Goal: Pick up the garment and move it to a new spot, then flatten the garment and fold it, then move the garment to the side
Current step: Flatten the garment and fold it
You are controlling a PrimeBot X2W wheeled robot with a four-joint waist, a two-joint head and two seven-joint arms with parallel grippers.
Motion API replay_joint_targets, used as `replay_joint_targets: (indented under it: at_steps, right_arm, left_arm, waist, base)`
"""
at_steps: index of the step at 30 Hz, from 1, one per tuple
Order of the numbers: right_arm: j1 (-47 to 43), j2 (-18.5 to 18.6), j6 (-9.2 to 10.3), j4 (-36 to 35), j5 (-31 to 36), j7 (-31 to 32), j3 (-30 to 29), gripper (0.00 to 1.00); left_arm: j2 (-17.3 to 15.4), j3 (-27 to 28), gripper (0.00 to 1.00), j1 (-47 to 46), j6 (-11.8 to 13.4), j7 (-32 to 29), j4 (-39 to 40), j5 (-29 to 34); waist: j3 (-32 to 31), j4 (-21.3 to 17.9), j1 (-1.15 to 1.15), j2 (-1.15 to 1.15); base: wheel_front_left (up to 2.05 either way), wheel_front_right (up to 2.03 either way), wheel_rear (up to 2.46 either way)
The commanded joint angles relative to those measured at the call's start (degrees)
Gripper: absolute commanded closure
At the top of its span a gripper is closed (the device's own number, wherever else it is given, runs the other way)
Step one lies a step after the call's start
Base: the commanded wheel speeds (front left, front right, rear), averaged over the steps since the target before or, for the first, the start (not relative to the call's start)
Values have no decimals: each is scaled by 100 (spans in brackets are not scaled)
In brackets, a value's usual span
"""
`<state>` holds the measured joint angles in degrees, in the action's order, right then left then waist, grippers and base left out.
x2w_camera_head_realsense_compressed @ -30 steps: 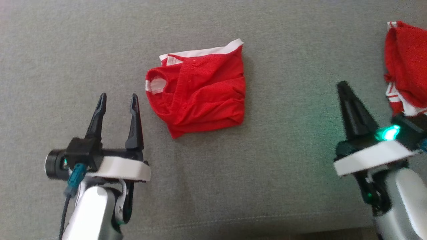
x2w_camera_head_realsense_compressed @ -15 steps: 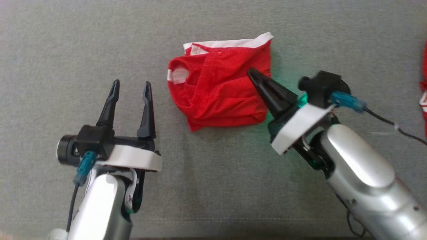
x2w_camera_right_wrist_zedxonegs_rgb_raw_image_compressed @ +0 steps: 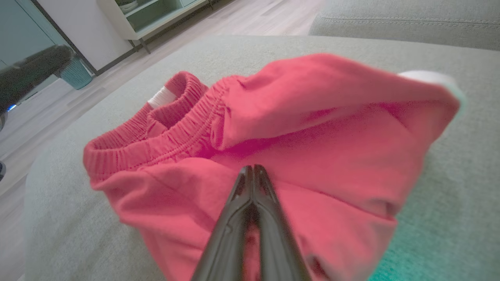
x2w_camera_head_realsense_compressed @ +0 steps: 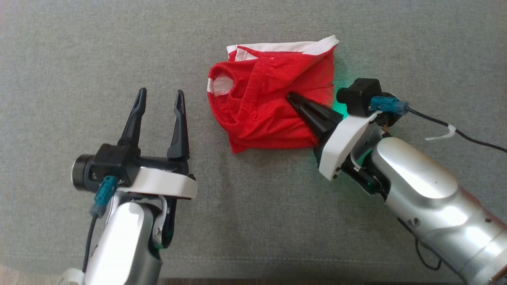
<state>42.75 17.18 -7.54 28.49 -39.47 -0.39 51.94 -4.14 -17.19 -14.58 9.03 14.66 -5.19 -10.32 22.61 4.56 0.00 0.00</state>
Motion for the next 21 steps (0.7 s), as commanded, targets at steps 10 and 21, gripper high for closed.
replay_joint_targets:
  at_steps: [10,21]
  right_arm:
    - [-12,137,5,90,-640,109,537,100]
    - [-451,353,5,-44,-852,-140,668,100]
  left_arm:
    - [11,268,0,-156,-45,33,237,73]
    - [39,369,0,-99,-96,33,256,110]
  waist:
    - [26,-64,0,0]
    - [-4,-156,0,0]
  base:
    - [0,0,0]
    - [0,0,0]
